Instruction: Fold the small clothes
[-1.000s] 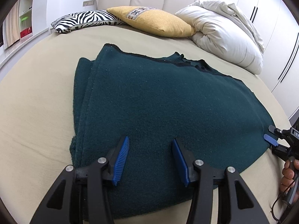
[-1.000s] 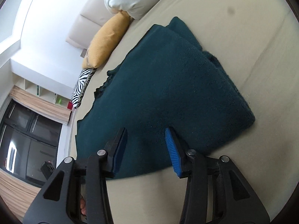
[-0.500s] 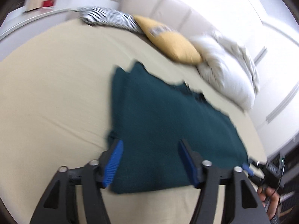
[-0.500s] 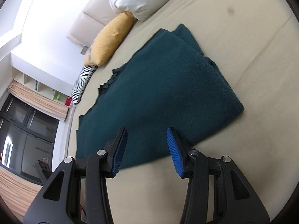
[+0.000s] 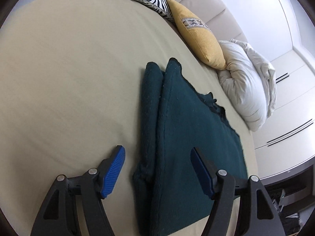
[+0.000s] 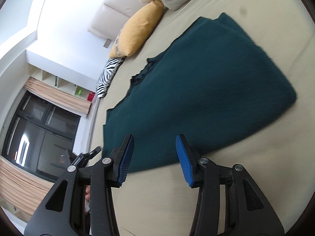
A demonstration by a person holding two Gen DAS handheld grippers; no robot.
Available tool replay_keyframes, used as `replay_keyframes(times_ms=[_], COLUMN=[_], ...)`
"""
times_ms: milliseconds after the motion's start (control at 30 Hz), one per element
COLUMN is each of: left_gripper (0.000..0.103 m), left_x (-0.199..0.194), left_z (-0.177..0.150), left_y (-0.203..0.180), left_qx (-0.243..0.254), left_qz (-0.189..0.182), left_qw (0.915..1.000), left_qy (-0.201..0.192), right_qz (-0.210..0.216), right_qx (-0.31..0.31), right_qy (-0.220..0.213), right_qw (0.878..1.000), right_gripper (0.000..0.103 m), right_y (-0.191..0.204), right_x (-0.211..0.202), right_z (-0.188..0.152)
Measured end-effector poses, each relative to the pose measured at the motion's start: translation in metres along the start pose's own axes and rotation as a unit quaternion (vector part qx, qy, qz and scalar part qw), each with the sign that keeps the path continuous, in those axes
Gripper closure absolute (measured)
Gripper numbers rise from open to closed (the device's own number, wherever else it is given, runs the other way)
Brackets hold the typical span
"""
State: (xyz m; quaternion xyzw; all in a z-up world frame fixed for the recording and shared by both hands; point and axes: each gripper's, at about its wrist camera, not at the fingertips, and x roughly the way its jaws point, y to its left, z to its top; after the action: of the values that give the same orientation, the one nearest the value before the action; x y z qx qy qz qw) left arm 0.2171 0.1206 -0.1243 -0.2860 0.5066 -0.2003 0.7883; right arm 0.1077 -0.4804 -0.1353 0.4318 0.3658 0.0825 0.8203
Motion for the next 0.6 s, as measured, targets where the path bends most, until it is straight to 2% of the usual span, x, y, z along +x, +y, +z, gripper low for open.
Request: replay_keyframes(times_ms=[33,67,133,233,300,367,600], left_gripper=[0.038,0.049,0.065,0.068,0.078,0.083,0.086], left_x=[0.001,0.002,0.006,0.006,0.006,0.006,-0.001], left_z=[0.002,0.003,0.001,0.000,0.001,0.002,0.001], left_y=[0.001,0.001,0.005,0.009,0.011,0.012,0.004], left_qx=[-0.006,-0.008,-0.020,-0.028,-0.032,-0.033,-0.010], left_qz=[-0.006,-0.010,-0.022,-0.031,-0.031,-0.036,-0.041], left_qw=[1.0000,0.9999,0.9991,0.9985,0.9982,0.9978,0.9986], left_qy=[0.005,0.010,0.029,0.036,0.040,0.044,0.033], right_qz=[0.005,0.008,0.012,0.015,0.017,0.016,0.014], right_qx=[-0.002,-0.005,-0.012,-0.030,-0.044,-0.062,-0.102], right_qy=[0.002,0.004,0.011,0.022,0.034,0.050,0.105], right_qw=[1.000,1.000,1.000,0.999,0.998,0.997,0.989], right_gripper=[0.060,0.060,0.060,0.060,0.060,0.060,0.060], right_y=[0.003,0.007,0.015,0.032,0.045,0.059,0.103], right_x=[0.001,0.003,0.008,0.019,0.030,0.045,0.108], right_z=[0.000,0.000,0.002,0.005,0.008,0.009,0.010])
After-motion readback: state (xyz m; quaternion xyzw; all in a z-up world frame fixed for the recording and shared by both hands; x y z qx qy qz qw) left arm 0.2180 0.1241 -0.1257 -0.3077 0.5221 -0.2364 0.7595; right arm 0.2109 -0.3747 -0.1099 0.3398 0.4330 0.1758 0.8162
